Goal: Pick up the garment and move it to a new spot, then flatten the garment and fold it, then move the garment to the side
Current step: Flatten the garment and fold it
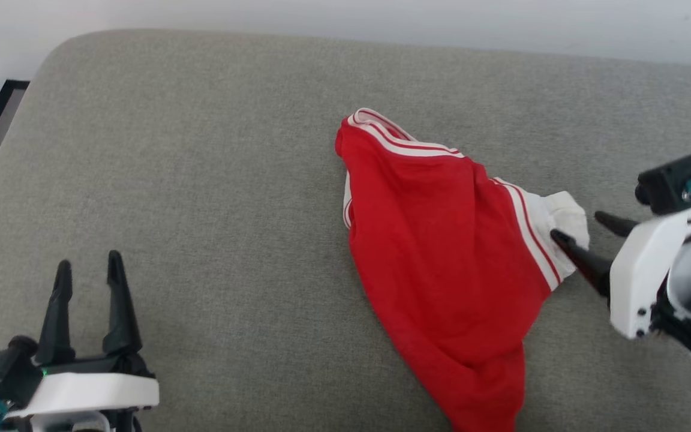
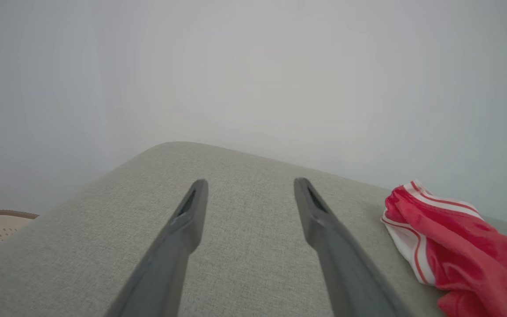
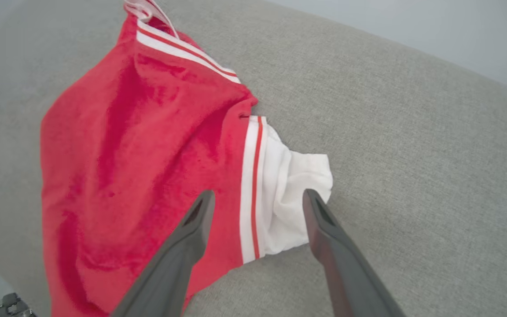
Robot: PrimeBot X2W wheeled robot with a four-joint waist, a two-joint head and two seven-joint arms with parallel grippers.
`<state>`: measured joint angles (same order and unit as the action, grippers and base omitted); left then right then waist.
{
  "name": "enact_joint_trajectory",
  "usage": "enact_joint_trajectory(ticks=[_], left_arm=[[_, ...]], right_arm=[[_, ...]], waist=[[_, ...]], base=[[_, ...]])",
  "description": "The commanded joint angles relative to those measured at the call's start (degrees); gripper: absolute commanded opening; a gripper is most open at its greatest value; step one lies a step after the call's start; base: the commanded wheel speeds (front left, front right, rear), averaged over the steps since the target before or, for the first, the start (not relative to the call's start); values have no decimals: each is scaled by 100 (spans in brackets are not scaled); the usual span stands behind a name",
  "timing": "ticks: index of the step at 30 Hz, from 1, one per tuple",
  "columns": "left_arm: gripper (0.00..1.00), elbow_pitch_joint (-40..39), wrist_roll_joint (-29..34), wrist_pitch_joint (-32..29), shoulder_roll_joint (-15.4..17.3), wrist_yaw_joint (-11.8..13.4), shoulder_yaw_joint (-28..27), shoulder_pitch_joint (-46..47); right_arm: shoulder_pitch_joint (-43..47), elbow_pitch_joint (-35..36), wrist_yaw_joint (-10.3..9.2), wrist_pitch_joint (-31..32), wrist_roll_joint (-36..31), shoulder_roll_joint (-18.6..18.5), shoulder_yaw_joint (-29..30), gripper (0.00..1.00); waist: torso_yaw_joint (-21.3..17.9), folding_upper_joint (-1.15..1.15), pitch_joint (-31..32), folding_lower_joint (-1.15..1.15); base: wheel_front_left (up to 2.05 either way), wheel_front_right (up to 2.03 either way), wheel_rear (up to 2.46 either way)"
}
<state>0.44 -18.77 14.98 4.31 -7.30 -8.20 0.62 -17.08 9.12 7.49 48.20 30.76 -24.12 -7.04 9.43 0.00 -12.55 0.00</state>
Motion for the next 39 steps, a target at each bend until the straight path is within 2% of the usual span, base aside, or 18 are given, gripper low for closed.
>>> enact_joint_trajectory(ticks=[1, 11, 21, 23, 31, 39], left_arm=[[100, 8, 8, 28, 17, -11, 26, 75], [100, 103, -47, 28, 17, -13, 325, 423], [100, 198, 36, 28, -4, -13, 377, 467], [100, 218, 71, 28, -7, -13, 349, 422], [100, 128, 162, 28, -22, -13, 286, 226], [100, -70, 215, 28, 31, -13, 320, 8]], right_arm=[[-98, -105, 0, -66, -6, -8, -8, 100], [-991, -2010, 0, -464, -51, -224, -422, 100], [-1305, -3508, 0, -854, 82, -231, -1109, 100], [-1335, -3679, 0, -946, 161, -237, -1247, 0], [-1537, -3799, -1, -1200, 460, -467, -1378, 0], [-1445, -3448, 0, -1075, 660, -806, -1083, 0]], waist=[[47, 0, -54, 0], [256, 0, -302, 0], [410, 0, -277, 0], [421, 0, -226, 0], [356, 0, -31, 0], [209, 0, 171, 0]], base=[[0, 0, 0], [0, 0, 0], [0, 0, 0], [0, 0, 0], [0, 0, 0], [0, 0, 0]])
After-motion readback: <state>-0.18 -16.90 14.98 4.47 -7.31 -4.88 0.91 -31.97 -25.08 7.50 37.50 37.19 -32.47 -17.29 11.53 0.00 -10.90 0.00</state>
